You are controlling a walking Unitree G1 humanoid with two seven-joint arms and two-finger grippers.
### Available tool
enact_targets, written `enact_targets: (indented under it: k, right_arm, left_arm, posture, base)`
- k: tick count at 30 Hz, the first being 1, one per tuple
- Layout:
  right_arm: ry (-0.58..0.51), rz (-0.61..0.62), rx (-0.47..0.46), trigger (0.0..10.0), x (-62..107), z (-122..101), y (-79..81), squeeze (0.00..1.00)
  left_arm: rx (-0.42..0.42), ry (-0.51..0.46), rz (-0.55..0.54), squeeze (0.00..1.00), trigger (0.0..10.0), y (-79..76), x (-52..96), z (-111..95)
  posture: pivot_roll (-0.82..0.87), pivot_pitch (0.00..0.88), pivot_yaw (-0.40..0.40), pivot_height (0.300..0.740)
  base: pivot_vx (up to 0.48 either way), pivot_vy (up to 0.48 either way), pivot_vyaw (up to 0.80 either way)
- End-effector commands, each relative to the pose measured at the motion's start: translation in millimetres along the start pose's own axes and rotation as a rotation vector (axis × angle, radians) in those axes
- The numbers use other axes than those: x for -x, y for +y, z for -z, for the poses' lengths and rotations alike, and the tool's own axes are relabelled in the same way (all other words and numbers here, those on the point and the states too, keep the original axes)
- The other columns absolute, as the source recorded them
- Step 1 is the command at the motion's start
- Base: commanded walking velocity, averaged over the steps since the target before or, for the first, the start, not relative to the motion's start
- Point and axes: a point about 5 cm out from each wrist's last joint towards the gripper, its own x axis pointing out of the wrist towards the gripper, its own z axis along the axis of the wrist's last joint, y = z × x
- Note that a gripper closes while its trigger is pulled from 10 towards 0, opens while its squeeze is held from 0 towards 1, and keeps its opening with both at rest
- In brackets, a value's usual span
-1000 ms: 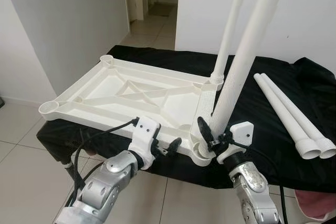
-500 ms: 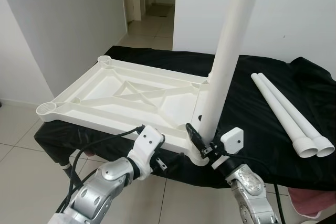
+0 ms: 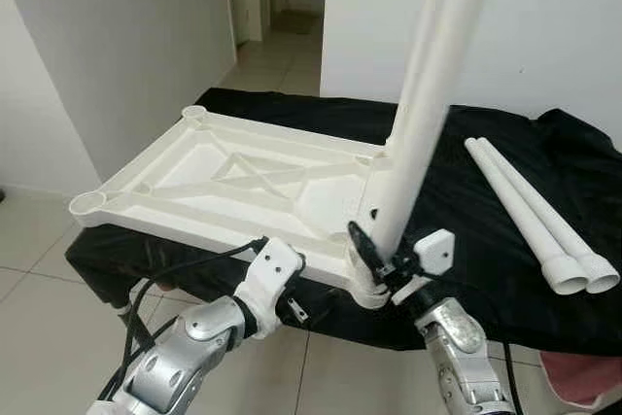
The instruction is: Building children table
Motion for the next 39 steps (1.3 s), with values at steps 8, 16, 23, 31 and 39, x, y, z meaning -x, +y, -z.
enact_targets:
  k: [8,16,23,31,39]
  right_arm:
    - [-0.03,0.168,-0.026,10.0,5.3,-10,-18.1,0.0]
    - [-0.068,0.282,-0.019,10.0,11.5,-22,-29.1,0.0]
    - [-0.084,0.332,-0.027,10.0,12.9,-26,-33.7,0.0]
    - [-0.113,0.35,-0.02,10.0,5.1,-36,-34.2,0.0]
    - [-0.111,0.352,-0.006,10.0,5.0,-37,-35.2,0.0]
  left_arm:
    - [-0.091,0.011,0.046,0.0,10.0,16.3,-2.9,0]
    - [-0.142,0.006,0.067,0.0,10.0,27.6,-4.9,-3]
    - [-0.17,0.013,0.083,0.0,10.0,29.7,-8.2,0]
    - [-0.165,0.095,0.112,0.0,10.0,37.7,-22.4,15]
    - [-0.15,0.136,0.106,0.0,10.0,47.7,-35.7,18]
  posture:
    - [0.04,0.122,0.026,0.74]
    - [0.03,0.121,0.037,0.74]
    - [0.02,0.12,0.042,0.74]
    - [0.01,0.107,0.044,0.74]
    - [0.0,0.091,0.047,0.74]
  base:
    - [0.0,0.0,0.0]
    - [0.0,0.0,0.0]
    - [0.0,0.0,0.0]
    - [0.0,0.0,0.0]
    - [0.0,0.0,0.0]
